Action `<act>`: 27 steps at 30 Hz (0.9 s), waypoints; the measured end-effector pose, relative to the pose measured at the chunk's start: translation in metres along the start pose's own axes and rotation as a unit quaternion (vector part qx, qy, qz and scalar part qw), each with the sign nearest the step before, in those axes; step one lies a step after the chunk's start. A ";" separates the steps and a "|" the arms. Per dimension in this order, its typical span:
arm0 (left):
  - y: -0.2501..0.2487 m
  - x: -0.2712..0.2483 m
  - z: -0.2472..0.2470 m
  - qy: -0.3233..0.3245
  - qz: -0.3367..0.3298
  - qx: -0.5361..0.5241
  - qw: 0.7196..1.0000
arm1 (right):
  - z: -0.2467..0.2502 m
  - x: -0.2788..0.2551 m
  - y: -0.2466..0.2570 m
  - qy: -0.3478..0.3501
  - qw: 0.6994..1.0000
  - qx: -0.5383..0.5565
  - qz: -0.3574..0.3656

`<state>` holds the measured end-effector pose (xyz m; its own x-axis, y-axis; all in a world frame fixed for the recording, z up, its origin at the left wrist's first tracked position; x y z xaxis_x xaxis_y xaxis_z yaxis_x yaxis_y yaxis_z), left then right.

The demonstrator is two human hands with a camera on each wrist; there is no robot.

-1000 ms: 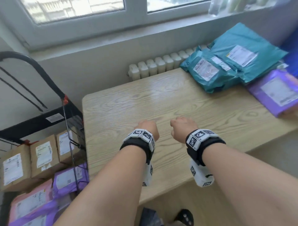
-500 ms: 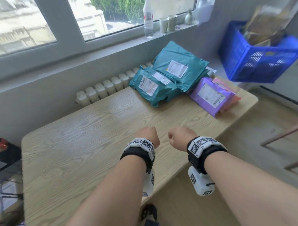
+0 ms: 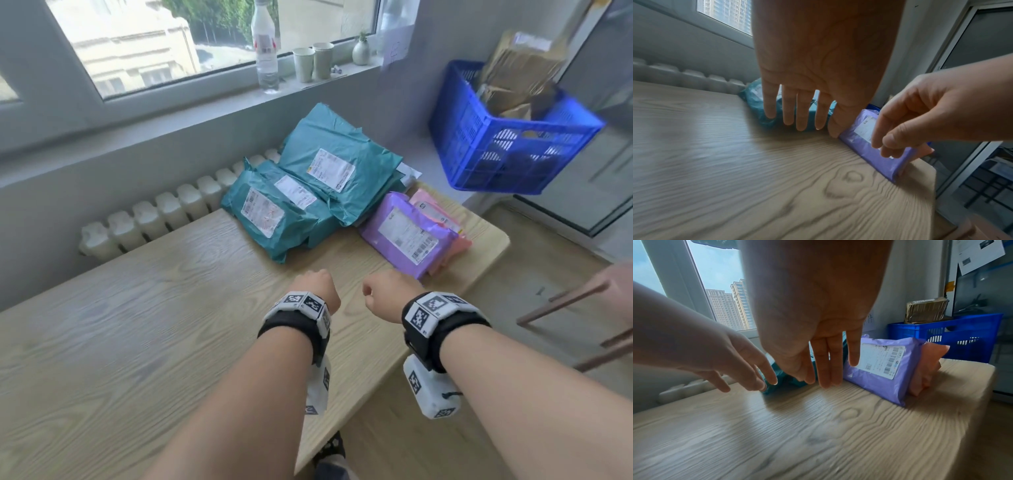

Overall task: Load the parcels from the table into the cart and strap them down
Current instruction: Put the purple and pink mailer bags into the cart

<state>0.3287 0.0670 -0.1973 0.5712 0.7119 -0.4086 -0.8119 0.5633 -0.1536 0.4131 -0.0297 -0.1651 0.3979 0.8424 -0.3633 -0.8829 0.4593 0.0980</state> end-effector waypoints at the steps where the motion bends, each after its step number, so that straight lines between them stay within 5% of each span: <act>1: -0.005 0.009 0.002 0.004 0.003 -0.006 1.000 | 0.004 0.008 -0.008 0.002 1.000 -0.001 -0.002; 18: -0.079 0.126 0.027 0.039 0.056 -0.115 0.991 | 0.074 0.115 -0.133 -0.112 0.992 0.004 -0.060; 27: -0.101 0.159 0.009 0.069 0.125 -0.236 0.961 | 0.060 0.160 -0.170 -0.055 0.997 0.035 -0.034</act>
<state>0.5023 0.1268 -0.2387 0.3555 0.7199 -0.5961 -0.9051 0.1058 -0.4119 0.6418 0.0443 -0.1845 0.4839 0.8333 -0.2673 -0.8354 0.5309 0.1425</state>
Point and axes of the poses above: each hand's wrist, its own x-axis towards the middle knuckle, its own z-axis out of the back of the hand, y = z × x, the point moved 8 cm from there along x, towards the middle knuckle, and after that the axes turned 6 degrees about z, right-handed, at the moved point
